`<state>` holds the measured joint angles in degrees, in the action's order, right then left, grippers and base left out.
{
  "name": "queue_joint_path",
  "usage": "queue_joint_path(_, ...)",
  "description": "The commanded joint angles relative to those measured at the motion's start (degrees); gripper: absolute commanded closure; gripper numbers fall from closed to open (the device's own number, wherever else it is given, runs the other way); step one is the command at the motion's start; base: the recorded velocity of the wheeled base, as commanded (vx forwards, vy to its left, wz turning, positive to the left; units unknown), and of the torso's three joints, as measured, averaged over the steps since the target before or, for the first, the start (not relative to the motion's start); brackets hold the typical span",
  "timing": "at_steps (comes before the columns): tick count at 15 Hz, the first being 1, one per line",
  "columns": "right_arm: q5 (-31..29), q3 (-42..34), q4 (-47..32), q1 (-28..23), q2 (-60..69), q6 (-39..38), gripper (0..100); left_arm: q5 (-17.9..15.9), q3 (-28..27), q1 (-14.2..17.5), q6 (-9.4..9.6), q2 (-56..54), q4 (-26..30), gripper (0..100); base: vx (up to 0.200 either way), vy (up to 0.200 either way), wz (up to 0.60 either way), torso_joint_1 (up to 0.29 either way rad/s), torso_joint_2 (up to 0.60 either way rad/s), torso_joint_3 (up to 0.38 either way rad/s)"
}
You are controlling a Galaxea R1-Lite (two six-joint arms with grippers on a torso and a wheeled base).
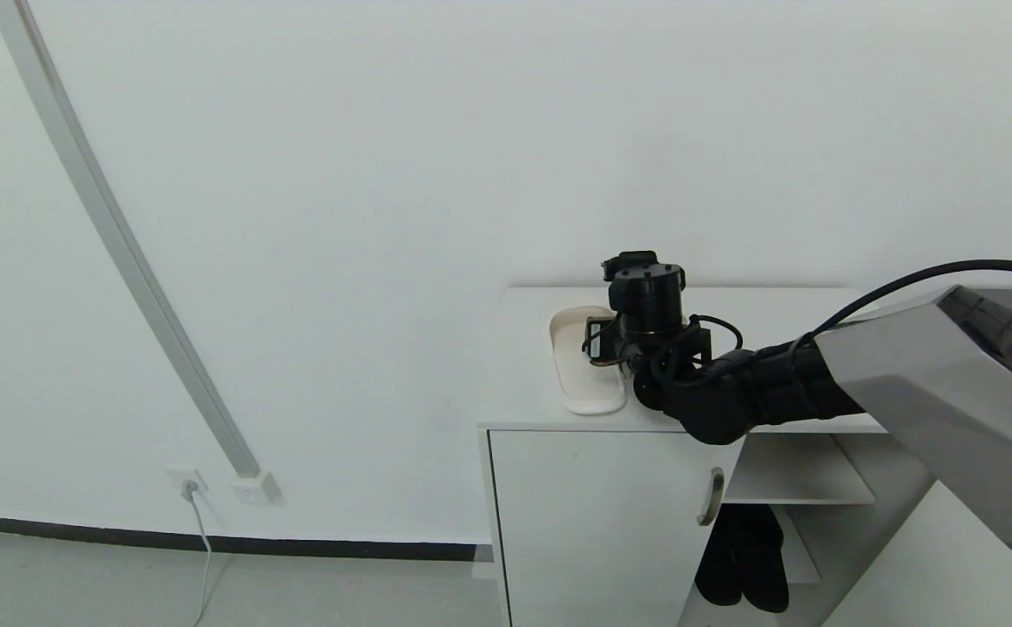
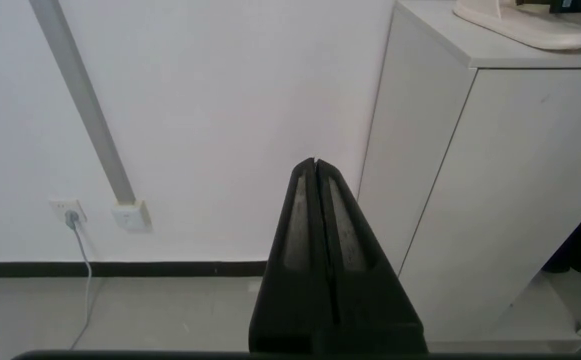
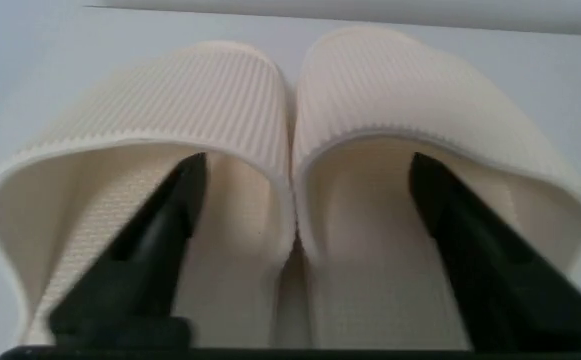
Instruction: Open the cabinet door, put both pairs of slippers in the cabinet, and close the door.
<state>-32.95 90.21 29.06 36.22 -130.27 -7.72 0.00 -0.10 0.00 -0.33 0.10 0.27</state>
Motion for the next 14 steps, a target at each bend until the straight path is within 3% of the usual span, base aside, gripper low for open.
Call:
queue_joint_path(1, -0.01, 0.32, -0.06, -0.01, -0.34, -0.11, 100, 0.00, 0.01, 0.00, -0.02, -0.01, 0.00, 100, 0.000, 0.000, 0.00, 0.000, 0.00, 0.000)
queue_joint_path(6, -0.10, -0.21, 0.03, 0.08, 1.60, -0.28, 100, 0.00, 0.01, 0.00, -0.02, -0.01, 0.00, 100, 0.000, 0.000, 0.00, 0.000, 0.00, 0.000)
queue_joint_path(9, 1.31, -6.10, 0.56, 0.78, 8.36, -0.37, 100, 0.00, 0.01, 0.00, -0.02, -0.01, 0.00, 100, 0.000, 0.000, 0.00, 0.000, 0.00, 0.000)
queue_joint_path(14, 17.31, -27.63, 4.16, 0.78, 24.01, 0.51, 100, 0.09, 0.01, 0.00, -0.11, -0.01, 0.00, 100, 0.000, 0.000, 0.00, 0.000, 0.00, 0.000)
